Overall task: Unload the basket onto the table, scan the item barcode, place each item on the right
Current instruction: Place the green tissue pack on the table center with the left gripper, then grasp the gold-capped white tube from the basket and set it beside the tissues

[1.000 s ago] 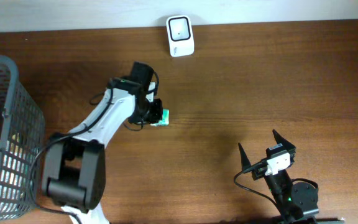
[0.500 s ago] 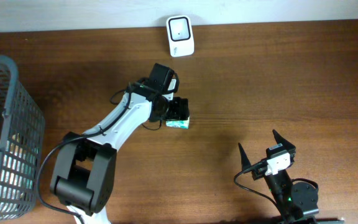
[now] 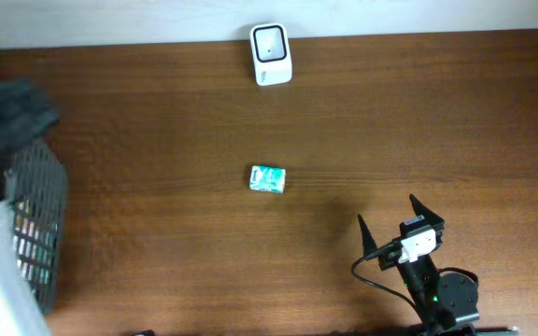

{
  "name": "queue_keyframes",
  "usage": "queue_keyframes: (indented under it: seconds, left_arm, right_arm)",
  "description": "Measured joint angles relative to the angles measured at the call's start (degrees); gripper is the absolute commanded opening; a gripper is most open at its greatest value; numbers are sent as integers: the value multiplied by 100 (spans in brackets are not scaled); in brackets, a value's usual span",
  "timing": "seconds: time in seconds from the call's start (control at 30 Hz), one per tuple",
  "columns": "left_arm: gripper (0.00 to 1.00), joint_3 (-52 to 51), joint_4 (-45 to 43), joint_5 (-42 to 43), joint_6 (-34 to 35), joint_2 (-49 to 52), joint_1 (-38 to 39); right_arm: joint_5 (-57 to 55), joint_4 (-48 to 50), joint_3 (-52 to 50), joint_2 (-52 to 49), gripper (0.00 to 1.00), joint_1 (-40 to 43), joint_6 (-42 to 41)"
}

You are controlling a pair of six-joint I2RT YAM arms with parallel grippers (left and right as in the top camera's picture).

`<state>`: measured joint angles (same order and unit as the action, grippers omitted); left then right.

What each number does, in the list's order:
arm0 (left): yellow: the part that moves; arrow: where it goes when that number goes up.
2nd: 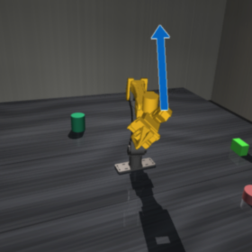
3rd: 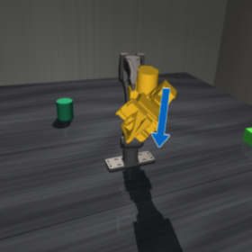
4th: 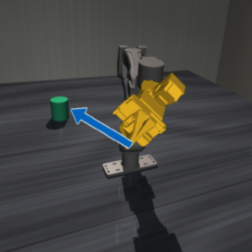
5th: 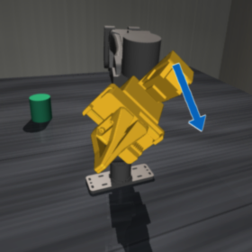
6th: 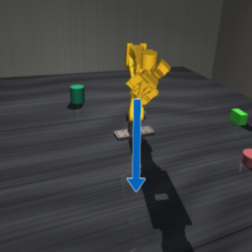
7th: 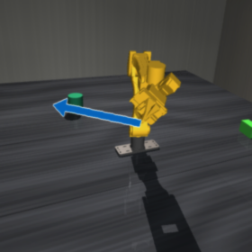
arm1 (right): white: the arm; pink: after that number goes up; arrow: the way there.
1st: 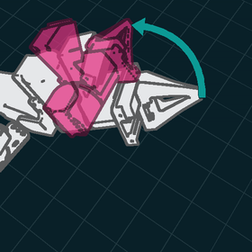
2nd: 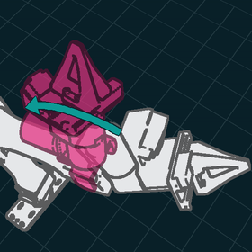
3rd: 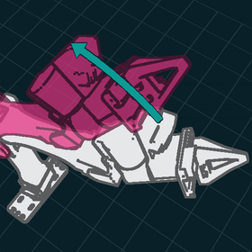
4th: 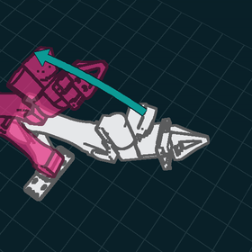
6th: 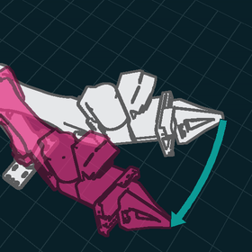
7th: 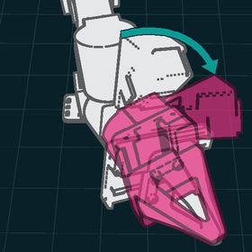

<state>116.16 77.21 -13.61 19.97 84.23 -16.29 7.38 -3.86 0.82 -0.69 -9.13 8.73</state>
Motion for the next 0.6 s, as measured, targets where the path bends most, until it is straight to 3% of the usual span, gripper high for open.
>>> queue_keyframes:
  seconds: [0.1,0.2,0.27,0.33,0.47,0.6]
  left_arm:
    - [100,-63,76,-37,0,-20,-1432]
    - [97,-852,-136,330,-90,85,-2859]
    - [88,-1714,-551,870,-592,275,-3508]
    - [84,-2481,-767,1226,-1362,627,-3829]
    - [84,-2938,-828,2057,-2736,1506,-4041]
    - [84,-2966,-667,2647,-3307,1987,-4037]
  right_arm:
    - [2,2,0,0,99,0,-2]
    - [-2,0,0,0,99,0,0]
    - [0,2,0,0,99,0,2]
    - [0,2,0,0,99,0,-2]
    - [0,2,0,0,99,0,-2]
    - [0,2,0,0,99,0,2]
